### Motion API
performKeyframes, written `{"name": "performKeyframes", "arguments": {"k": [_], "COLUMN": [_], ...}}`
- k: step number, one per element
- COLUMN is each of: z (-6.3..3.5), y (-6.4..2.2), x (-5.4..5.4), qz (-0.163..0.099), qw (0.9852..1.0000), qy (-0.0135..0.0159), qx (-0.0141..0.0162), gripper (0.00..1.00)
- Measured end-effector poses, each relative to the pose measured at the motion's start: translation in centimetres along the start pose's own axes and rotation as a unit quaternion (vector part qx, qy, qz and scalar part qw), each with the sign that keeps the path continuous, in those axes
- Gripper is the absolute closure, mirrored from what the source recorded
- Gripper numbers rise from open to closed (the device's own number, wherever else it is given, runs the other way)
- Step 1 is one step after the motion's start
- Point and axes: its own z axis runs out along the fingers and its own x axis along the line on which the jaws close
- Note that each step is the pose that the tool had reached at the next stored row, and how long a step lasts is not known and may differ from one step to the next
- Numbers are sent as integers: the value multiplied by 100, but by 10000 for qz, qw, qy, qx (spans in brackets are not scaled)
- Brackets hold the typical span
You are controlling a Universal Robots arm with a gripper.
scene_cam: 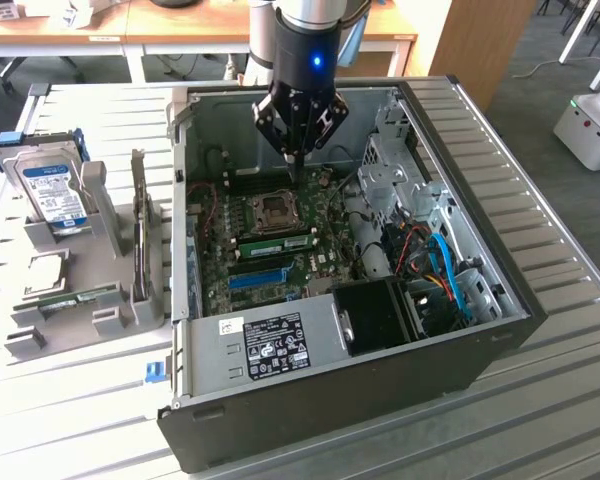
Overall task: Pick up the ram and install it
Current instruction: 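Press down the ram until it locks into place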
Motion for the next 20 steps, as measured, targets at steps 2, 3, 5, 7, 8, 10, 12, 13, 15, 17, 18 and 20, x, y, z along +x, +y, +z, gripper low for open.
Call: {"name": "performKeyframes", "arguments": {"k": [2, 3, 5, 7, 8, 10, 12, 13, 15, 17, 18, 20], "z": [1, 2, 4, 5, 6, 6, 6, 6, 6, 6, 6, 7], "y": [0, 0, 0, 0, 0, 0, 0, 0, 0, 0, 0, 0], "x": [0, 0, 1, 1, 2, 2, 2, 2, 2, 2, 2, 1], "qz": [137, 205, 343, 475, 537, 606, 606, 606, 606, 607, 608, 607], "qw": [9999, 9998, 9994, 9989, 9986, 9982, 9982, 9982, 9982, 9982, 9982, 9982], "qy": [-2, -3, -4, -6, -7, -8, -8, -8, -8, -4, 3, 28], "qx": [3, 4, 6, 9, 10, 12, 12, 11, 12, 14, 14, 15], "gripper": [89, 89, 89, 89, 89, 89, 89, 89, 89, 89, 89, 89]}}
